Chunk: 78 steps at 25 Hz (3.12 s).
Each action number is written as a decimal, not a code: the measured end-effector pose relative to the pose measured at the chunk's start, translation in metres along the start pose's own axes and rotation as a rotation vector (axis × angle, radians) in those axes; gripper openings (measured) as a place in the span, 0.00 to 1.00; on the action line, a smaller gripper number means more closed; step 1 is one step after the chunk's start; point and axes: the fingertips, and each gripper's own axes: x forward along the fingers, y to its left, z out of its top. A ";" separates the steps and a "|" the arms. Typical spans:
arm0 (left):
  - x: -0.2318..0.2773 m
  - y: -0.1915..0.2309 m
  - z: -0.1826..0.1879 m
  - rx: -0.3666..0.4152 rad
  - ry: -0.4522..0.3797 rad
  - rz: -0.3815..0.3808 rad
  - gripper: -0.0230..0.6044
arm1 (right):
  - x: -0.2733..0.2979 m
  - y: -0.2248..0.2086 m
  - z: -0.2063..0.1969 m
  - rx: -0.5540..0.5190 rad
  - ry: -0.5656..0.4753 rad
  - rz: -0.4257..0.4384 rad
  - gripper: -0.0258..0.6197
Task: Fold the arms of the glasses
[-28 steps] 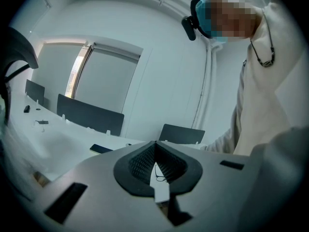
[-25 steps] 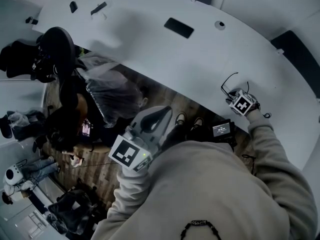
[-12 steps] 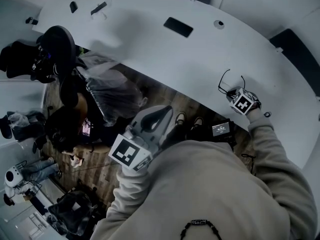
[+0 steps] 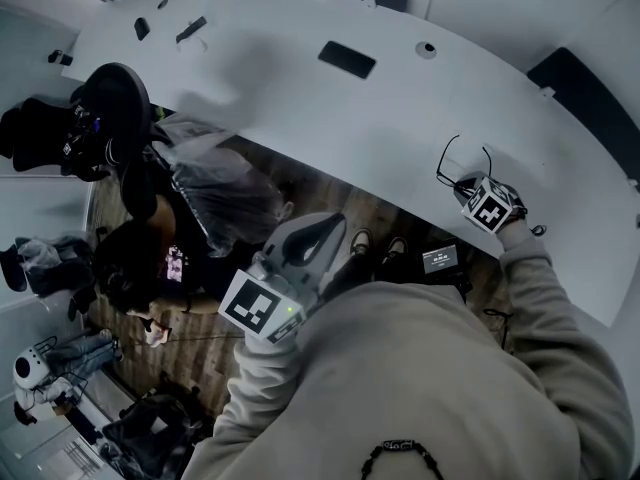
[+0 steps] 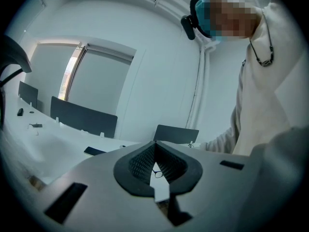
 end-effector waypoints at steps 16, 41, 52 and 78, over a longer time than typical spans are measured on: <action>0.023 -0.031 0.020 0.070 -0.027 -0.172 0.05 | -0.090 0.029 0.032 -0.041 -0.094 -0.098 0.13; 0.098 -0.101 0.054 0.225 -0.049 -0.508 0.05 | -0.245 0.093 0.046 0.364 -0.601 -0.045 0.13; 0.118 -0.124 0.069 0.282 -0.055 -0.608 0.05 | -0.294 0.119 0.064 0.431 -0.768 -0.018 0.13; 0.149 -0.173 0.086 0.358 -0.113 -0.787 0.28 | -0.372 0.145 0.097 0.581 -1.124 0.167 0.13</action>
